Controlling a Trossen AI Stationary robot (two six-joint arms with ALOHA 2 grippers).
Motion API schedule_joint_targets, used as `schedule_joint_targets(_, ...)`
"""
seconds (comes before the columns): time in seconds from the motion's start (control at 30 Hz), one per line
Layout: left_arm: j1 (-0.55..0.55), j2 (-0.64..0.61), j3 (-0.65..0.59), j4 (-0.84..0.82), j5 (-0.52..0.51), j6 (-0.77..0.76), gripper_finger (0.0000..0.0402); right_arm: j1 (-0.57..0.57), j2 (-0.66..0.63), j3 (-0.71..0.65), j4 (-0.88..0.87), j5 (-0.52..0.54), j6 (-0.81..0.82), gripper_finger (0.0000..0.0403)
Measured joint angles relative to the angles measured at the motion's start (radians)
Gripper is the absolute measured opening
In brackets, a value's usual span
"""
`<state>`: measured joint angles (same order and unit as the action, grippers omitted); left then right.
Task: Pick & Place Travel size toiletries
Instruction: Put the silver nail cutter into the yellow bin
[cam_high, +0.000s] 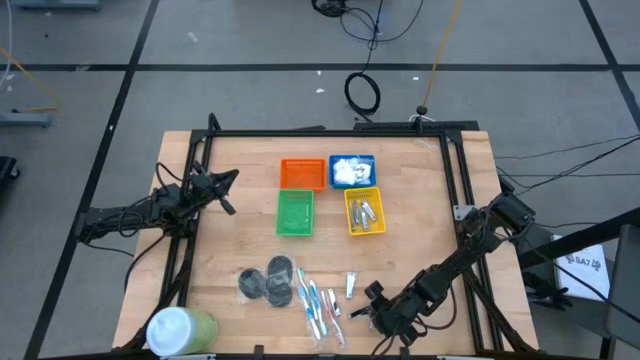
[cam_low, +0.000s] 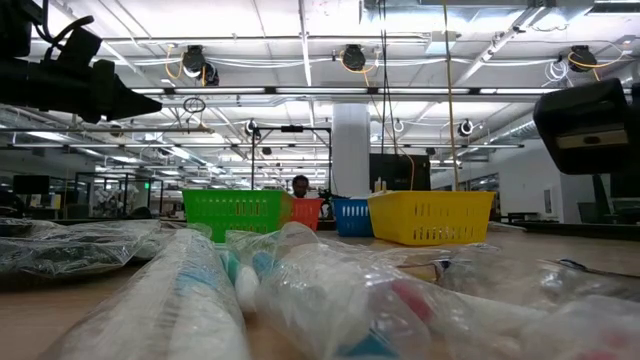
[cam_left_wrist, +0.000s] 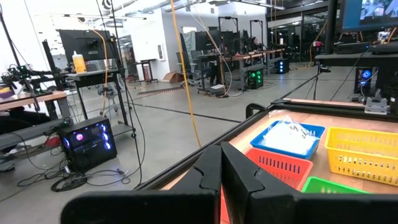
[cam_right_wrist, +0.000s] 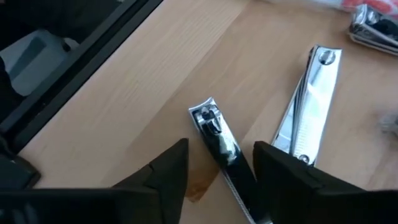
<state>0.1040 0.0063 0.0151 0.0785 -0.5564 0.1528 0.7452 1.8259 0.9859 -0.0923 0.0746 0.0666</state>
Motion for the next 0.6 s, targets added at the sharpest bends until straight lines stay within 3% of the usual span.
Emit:
schedule_joint_targets(0.4,0.0,0.0,0.0,0.0,0.0,0.0,0.0001,-0.02,-0.002,0.002,-0.063,-0.012,0.003,0.0047)
schedule_joint_targets(0.6,0.0,0.0,0.0,0.0,0.0,0.0,0.0001,-0.041,-0.013,0.0,-0.068,-0.006,0.0,0.004)
